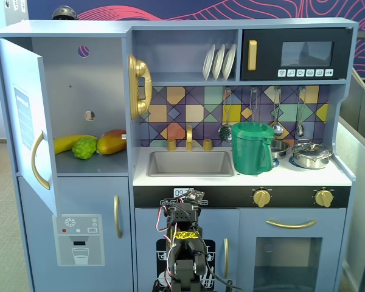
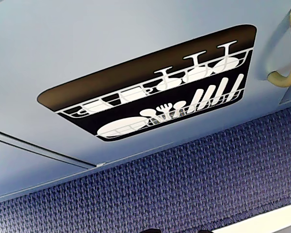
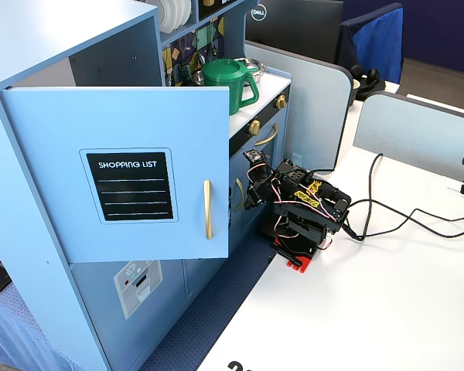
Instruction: Open the left cabinet door
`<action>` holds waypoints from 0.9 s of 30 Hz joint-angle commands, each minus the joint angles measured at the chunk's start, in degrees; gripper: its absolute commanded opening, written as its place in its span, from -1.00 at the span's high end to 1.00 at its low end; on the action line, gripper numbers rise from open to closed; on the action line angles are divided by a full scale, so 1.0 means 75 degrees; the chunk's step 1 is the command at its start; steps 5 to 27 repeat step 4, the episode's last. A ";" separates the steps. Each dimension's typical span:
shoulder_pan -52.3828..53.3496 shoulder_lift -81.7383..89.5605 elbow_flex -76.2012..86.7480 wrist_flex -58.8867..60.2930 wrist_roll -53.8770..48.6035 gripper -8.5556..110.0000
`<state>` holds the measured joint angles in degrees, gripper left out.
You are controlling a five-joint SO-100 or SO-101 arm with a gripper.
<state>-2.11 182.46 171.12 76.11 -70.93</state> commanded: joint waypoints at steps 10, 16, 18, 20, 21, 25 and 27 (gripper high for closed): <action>-0.0070 -0.0047 0.0082 0.1277 0.0176 0.86; -0.0070 -0.0047 0.0082 0.1277 0.0176 0.86; -0.0070 -0.0047 0.0082 0.1277 0.0176 0.86; -0.0070 -0.0047 0.0082 0.1277 0.0176 0.86; -0.0070 -0.0047 0.0082 0.1277 0.0176 0.86; -0.0070 -0.0047 0.0082 0.1277 0.0176 0.86; -0.0070 -0.0047 0.0082 0.1277 0.0176 0.86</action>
